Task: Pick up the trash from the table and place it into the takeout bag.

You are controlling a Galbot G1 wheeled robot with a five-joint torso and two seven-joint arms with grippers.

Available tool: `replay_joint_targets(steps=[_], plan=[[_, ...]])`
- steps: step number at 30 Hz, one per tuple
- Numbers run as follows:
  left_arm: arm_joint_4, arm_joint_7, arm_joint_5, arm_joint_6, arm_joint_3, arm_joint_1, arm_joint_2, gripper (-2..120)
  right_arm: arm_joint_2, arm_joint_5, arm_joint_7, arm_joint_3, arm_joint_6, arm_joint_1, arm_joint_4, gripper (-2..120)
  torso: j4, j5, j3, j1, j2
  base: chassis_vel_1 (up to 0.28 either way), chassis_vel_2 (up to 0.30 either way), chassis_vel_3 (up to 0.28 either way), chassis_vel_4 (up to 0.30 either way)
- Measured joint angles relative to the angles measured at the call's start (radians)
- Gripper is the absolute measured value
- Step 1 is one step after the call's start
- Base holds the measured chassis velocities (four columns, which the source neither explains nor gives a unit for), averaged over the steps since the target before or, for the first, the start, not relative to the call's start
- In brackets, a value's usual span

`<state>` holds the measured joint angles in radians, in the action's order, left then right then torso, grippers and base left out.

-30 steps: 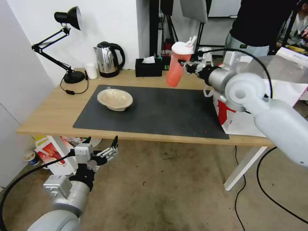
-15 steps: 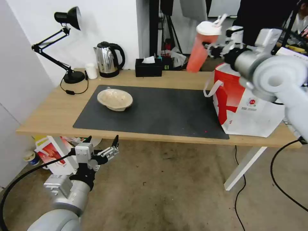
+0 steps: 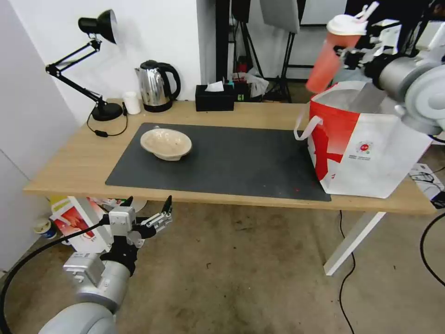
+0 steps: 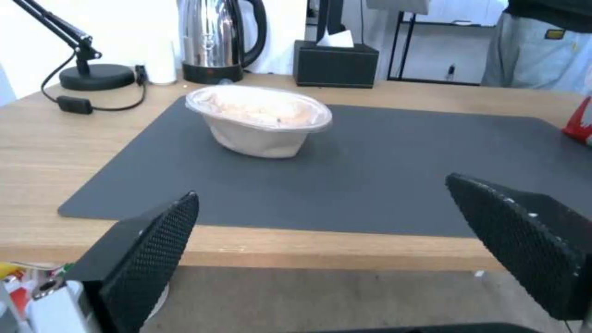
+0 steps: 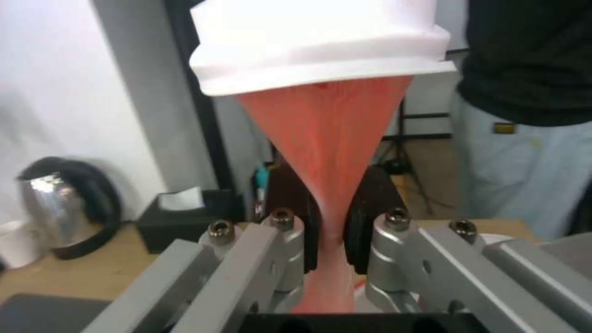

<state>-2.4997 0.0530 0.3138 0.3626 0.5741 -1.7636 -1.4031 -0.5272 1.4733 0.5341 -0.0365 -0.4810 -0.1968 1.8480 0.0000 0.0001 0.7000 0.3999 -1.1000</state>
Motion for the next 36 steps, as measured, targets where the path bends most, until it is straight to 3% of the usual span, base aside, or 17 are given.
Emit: replay_joint_targets(steps=[23,36], plan=[[-0.001,0.001,0.002,0.000,-0.003,0.004,-0.004,100,0.113,-0.159,0.002,-0.012,0.006,-0.066,-0.095,7,0.0001,0.0000,0.000,0.000,0.000,0.000,0.000,0.000,0.000],[-0.001,0.001,0.003,0.000,0.000,0.003,-0.005,100,0.125,-0.217,0.034,-0.022,-0.019,-0.123,-0.037,10,0.0001,-0.0001,0.000,0.000,0.000,0.000,0.000,0.000,0.000]])
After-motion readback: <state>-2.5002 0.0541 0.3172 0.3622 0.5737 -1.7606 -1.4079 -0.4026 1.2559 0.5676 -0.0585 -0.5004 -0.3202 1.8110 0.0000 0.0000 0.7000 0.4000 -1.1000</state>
